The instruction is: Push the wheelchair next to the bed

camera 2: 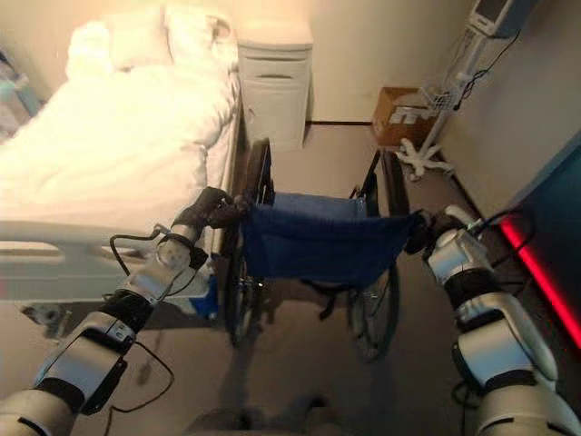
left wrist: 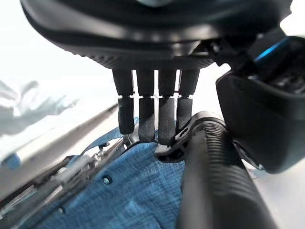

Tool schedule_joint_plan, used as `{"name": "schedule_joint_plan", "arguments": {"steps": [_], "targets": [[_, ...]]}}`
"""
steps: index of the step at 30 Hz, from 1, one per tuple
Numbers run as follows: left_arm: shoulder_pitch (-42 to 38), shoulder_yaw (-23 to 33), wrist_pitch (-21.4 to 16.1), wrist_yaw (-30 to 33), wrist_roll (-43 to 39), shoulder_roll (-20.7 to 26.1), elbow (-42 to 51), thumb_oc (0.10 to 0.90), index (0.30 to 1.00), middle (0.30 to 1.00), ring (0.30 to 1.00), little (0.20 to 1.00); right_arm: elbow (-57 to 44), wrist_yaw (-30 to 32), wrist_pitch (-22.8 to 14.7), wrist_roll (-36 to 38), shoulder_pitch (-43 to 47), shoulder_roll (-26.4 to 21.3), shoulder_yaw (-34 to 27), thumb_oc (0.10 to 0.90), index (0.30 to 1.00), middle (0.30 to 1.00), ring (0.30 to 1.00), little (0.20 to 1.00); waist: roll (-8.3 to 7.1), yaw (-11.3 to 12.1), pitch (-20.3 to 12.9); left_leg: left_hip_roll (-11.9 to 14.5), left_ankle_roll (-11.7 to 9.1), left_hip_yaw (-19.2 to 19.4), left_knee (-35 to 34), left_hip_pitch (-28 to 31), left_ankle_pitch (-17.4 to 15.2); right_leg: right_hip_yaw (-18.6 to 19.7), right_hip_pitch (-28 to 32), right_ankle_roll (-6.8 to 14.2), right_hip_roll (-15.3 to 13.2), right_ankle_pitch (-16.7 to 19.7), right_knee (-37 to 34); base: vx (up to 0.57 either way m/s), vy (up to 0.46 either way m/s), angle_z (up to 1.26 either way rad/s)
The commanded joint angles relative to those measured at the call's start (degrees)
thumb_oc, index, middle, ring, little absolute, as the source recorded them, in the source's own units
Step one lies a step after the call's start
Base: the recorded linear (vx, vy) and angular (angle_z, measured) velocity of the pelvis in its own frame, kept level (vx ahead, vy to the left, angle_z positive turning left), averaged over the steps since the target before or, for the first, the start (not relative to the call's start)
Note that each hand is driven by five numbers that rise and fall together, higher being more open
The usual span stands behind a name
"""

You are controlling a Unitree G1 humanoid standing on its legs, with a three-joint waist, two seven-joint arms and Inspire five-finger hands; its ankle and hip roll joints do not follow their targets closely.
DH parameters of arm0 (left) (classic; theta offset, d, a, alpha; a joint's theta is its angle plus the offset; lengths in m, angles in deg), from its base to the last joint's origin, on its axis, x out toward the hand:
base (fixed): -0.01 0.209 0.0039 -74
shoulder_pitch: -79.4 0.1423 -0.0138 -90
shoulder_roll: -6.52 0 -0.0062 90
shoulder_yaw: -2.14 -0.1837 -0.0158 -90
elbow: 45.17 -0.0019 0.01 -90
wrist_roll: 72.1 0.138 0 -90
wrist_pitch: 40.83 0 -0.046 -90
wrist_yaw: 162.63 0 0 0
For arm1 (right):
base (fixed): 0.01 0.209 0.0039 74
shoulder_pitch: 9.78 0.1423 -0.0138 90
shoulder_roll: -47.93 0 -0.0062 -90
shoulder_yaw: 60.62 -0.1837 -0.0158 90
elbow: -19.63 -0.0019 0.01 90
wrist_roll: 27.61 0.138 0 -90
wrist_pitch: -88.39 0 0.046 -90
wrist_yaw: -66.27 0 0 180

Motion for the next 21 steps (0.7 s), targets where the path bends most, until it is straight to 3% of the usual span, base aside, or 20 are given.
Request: {"name": "schedule_joint_plan", "arguments": {"steps": [1, 3, 5, 8, 11, 14, 18, 21], "targets": [[9.64, -6.27, 6.54, -4.57, 4.22, 0.93, -5.27, 0.4, 0.3, 0.3, 0.3, 0.3, -4.16, -6.79, -7.6, 1.41, -1.22, 8.55, 4.72, 0.4, 0.3, 0.3, 0.3, 0.3, -1.2, 1.06, 0.12, 8.72, -4.41, 3.62, -6.39, 14.42, 11.65, -1.3, -6.19, -0.28, -1.26, 10.88, -5.23, 0.4, -0.283, 0.61], [9.33, -6.87, 6.27, -3.93, 3.55, 0.47, -5.57, 0.4, 0.3, 0.3, 0.3, 0.3, -4.28, -6.67, -7.0, 1.82, -1.44, 8.1, 4.48, 0.4, 0.3, 0.3, 0.3, 0.3, -1.33, 0.11, 0.04, 10.67, -5.17, 5.98, -3.42, 12.89, 16.75, -2.93, -4.05, -1.76, -0.64, 10.02, -6.43, 0.45, -0.278, 0.67], [9.41, -6.9, 5.17, -2.83, 2.62, 0.01, -5.83, 0.4, 0.3, 0.3, 0.3, 0.3, -4.58, -5.5, -7.1, 1.39, -3.04, 8.1, 4.08, 0.4, 0.3, 0.3, 0.3, 0.3, -1.51, -0.49, 0.03, 10.22, -4.77, 7.35, 0.88, 11.03, 19.52, -4.03, -2.06, -3.74, 0.51, 8.78, -7.33, 0.35, -0.173, 0.42], [9.94, -6.22, 4.34, -2.26, 2.71, -0.42, -5.73, 0.4, 0.3, 0.3, 0.3, 0.3, -4.71, -4.31, -6.95, 1.09, -4.17, 8.51, 3.63, 0.4, 0.3, 0.3, 0.3, 0.3, -1.46, 0.25, 0.36, 7.95, -3.77, 6.88, 1.42, 8.65, 19.11, -3.65, -0.04, -4.49, 1.76, 7.41, -7.44, 0.31, -0.119, 0.19], [10.21, -5.6, 4.54, -2.42, 3.56, -0.35, -4.12, 0.4, 0.3, 0.3, 0.3, 0.3, -4.26, -2.74, -6.06, 1.37, -4.64, 9.49, 3.42, 0.4, 0.3, 0.3, 0.3, 0.3, -1.01, 3.19, 1.77, 2.91, -2.25, 5.48, -2.34, 2.4, 16.49, -1.19, 4.43, -4.53, 4.11, 5.18, -8.21, 0.34, -0.076, -0.13], [10.47, -5.62, 4.93, -3.21, 3.28, 0.29, -3.18, 0.4, 0.3, 0.3, 0.3, 0.3, -4.59, -2.25, -4.48, 1.17, -4.89, 10.47, 3.39, 0.4, 0.3, 0.3, 0.3, 0.3, -0.06, 5.9, 2.63, -1.28, -2.16, 4.96, -7.62, -2.29, 15.03, 0.56, 8.52, -4.51, 6.42, 2.98, -8.78, 0.35, 0.004, -0.28], [11.04, -5.86, 4.73, -5.04, 2.71, 1.04, -3.76, 0.4, 0.3, 0.3, 0.3, 0.3, -3.15, -3.12, -5.45, -0.55, -6.11, 10.86, 2.54, 0.4, 0.3, 0.3, 0.3, 0.3, 1.48, 7.37, 1.49, -2.14, -1.82, 6.28, -14.2, -3.17, 16.28, 0.76, 11.58, -4.45, 8.2, 0.86, -7.01, 0.42, 0.123, -0.67], [11.46, -6.09, 4.46, -5.06, 2.41, 1.21, -4.28, 0.4, 0.3, 0.3, 0.3, 0.3, -2.43, -3.78, -6.47, -0.98, -6.16, 10.96, 2.46, 0.4, 0.3, 0.3, 0.3, 0.3, 1.6, 7.95, 0.78, -2.1, -1.82, 6.16, -16.42, -3.57, 17.74, 1.53, 13.1, -4.0, 8.47, 0.62, -5.87, 0.37, 0.195, -0.42]]}}
